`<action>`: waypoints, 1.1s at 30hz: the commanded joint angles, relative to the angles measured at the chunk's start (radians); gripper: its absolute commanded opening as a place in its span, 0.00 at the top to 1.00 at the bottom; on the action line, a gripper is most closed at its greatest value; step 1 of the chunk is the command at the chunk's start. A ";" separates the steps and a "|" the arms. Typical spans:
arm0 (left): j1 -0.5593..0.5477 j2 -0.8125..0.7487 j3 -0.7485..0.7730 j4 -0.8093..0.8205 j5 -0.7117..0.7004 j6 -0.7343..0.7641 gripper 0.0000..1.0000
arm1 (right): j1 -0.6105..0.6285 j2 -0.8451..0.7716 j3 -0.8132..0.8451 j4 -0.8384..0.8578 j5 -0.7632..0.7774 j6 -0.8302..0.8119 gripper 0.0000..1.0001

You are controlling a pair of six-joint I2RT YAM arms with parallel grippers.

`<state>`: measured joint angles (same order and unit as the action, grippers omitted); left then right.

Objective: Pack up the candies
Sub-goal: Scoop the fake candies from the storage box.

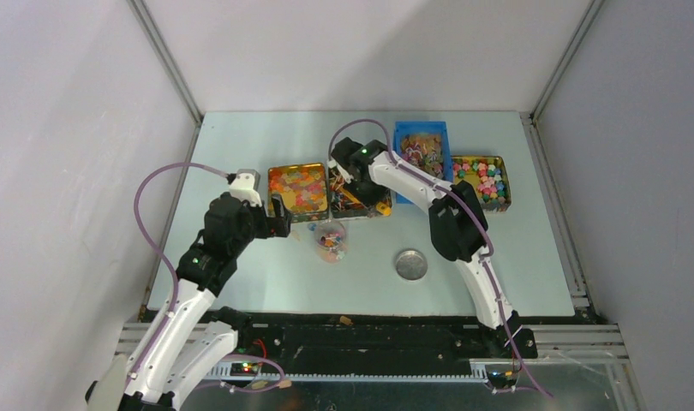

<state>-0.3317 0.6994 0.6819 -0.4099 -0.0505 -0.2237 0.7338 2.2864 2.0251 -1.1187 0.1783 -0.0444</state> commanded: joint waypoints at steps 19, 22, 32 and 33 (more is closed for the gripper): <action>-0.010 0.000 0.025 0.013 -0.018 0.026 0.02 | -0.032 -0.015 -0.061 0.139 -0.192 0.068 1.00; -0.010 -0.001 0.025 0.010 -0.020 0.026 0.02 | -0.044 -0.047 -0.102 0.179 -0.214 0.085 1.00; -0.012 -0.004 0.025 0.011 -0.021 0.026 0.02 | -0.055 -0.136 -0.225 0.281 -0.190 0.096 1.00; -0.012 -0.004 0.025 0.010 -0.022 0.027 0.02 | -0.056 -0.140 -0.229 0.283 -0.191 0.097 1.00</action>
<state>-0.3355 0.7002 0.6819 -0.4107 -0.0578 -0.2237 0.6792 2.1803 1.8420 -0.9150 0.0181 0.0162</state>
